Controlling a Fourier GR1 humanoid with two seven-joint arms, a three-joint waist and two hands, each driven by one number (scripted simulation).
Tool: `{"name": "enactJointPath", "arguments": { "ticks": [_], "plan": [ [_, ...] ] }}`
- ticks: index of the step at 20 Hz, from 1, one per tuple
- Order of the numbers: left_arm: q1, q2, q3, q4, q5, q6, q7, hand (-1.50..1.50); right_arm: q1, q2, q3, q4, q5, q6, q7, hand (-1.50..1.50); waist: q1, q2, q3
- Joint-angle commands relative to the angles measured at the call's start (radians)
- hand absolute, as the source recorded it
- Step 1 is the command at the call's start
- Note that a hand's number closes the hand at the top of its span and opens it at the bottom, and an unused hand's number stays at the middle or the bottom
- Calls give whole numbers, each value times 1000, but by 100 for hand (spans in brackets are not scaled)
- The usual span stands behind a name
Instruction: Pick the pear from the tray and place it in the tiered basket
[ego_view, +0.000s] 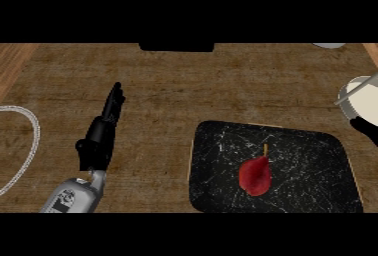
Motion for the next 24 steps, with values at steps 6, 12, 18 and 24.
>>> {"name": "enactJointPath", "arguments": {
  "ticks": [6,12,18,24],
  "plan": [
    [11,0,30,-25,-6,-25,25,0,-241,86,266,-54,18,5,321,-150,-12,-5,2],
    [10,-14,30,-43,-26,-27,39,0,-302,145,389,49,139,32,307,-150,-14,-6,3],
    [8,-6,74,17,-15,-59,2,0,-333,118,394,20,114,90,356,-150,-26,-6,2],
    [41,-46,46,-5,-57,-34,0,0,-372,142,455,44,194,140,308,-150,-27,-7,3]
  ]
}}
